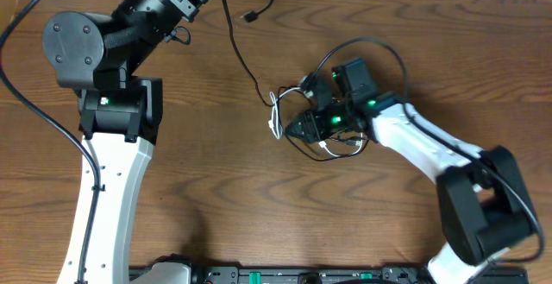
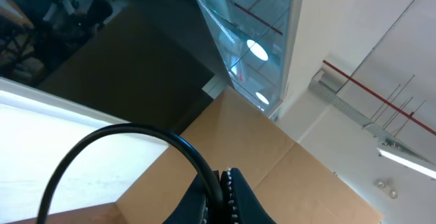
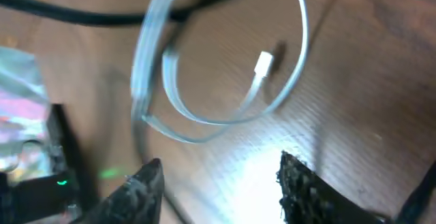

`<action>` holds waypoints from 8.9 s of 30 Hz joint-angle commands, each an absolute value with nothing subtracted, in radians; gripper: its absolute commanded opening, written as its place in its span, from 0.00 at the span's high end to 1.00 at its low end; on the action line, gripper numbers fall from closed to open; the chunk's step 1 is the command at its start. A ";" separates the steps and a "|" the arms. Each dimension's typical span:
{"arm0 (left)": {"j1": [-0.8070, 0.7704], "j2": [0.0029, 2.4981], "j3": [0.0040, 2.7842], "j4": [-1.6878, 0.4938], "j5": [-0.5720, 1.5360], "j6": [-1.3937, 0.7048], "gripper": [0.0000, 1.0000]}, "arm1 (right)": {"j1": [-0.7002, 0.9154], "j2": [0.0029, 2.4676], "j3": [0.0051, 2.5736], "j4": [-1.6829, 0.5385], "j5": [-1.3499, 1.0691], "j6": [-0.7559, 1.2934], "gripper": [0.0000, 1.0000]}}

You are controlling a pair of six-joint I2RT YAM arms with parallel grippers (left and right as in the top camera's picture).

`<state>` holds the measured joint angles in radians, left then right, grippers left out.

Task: Untangle cables

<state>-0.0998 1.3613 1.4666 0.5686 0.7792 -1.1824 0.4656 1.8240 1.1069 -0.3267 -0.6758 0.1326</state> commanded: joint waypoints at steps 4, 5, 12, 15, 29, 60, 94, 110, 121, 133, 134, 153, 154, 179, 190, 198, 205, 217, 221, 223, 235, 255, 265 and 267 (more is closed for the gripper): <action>-0.094 1.352 1.480 0.577 0.773 -1.191 0.92 | 0.495 1.942 1.124 -0.317 -0.613 0.089 0.73; -0.091 1.352 1.480 0.574 0.773 -1.191 0.93 | 0.495 1.943 1.124 -0.320 -0.621 0.089 0.78; -0.048 1.352 1.480 0.453 0.773 -1.187 0.93 | 0.465 1.884 1.126 -0.342 -0.665 0.089 0.94; -0.039 1.352 1.480 0.414 0.773 -1.173 0.93 | 0.437 1.810 1.126 -0.366 -0.665 0.089 0.82; -0.039 1.352 1.480 0.412 0.773 -1.172 0.93 | 0.485 1.765 1.124 -0.561 -0.814 -0.316 0.34; -0.039 1.352 1.477 -0.551 0.229 -0.423 0.92 | 0.080 1.225 1.184 -0.409 -0.770 0.360 0.99; -0.142 1.572 1.477 -0.854 0.599 0.122 0.22 | -0.057 1.293 1.669 -0.775 -0.746 0.448 0.99; -0.514 1.837 1.477 -0.476 0.781 0.175 0.22 | -0.057 1.292 1.674 -0.872 -0.760 0.405 0.99; -0.649 2.046 1.477 -0.160 0.734 0.091 0.32 | -0.057 1.292 1.674 -0.936 -0.763 0.364 0.99; -0.596 2.001 1.477 -0.347 0.322 -0.057 0.92 | -0.086 1.291 1.685 -0.854 -0.756 0.352 0.99; -0.586 1.988 1.477 -0.383 0.273 -0.070 0.93 | -0.098 1.291 1.693 -0.839 -0.739 0.360 0.99; -0.498 1.960 1.477 -0.744 0.025 -0.208 0.92 | -0.268 1.292 1.838 -0.373 -0.334 0.476 0.99; -0.498 1.960 1.477 -0.744 0.025 -0.208 0.93 | -0.284 1.292 1.851 -0.347 -0.331 0.504 0.99; -0.498 1.961 1.477 -0.736 0.025 -0.208 0.93 | -0.301 1.418 2.004 -0.763 -0.969 0.580 0.99; -0.498 1.961 1.477 -0.736 0.025 -0.208 0.93 | -0.299 1.416 2.004 -0.334 -1.358 0.876 0.99; -0.498 1.961 1.477 -0.736 0.025 -0.208 0.92 | -0.300 1.415 2.004 -0.105 -1.405 0.999 0.99; -0.498 1.961 1.477 -0.736 0.025 -0.208 0.93 | -0.303 1.462 2.000 -0.272 -1.327 0.842 0.99; -0.498 1.961 1.477 -0.741 0.025 -0.208 0.93 | -0.427 1.536 2.075 -0.506 -0.717 0.638 0.99; -0.498 1.961 1.477 -0.740 0.025 -0.208 0.93 | -0.519 1.589 2.183 -0.511 -0.679 0.646 0.99; -0.498 1.961 1.477 -0.740 0.025 -0.208 0.93 | -0.562 1.623 2.218 -0.517 -0.679 0.649 0.99; -0.498 1.961 1.477 -0.735 0.025 -0.208 0.93 | -0.680 1.905 2.227 -0.522 -0.508 0.596 0.99; -0.499 1.961 1.477 -0.683 0.025 -0.228 0.92 | -0.652 2.329 2.227 -0.601 -0.184 0.476 0.99; -0.499 1.961 1.477 -0.681 0.025 -0.228 0.93 | -0.594 2.338 2.227 -0.705 -0.134 0.383 0.01; -0.499 1.961 1.477 -0.678 0.025 -0.227 0.93 | -0.583 2.305 2.227 -0.736 -0.148 0.376 0.01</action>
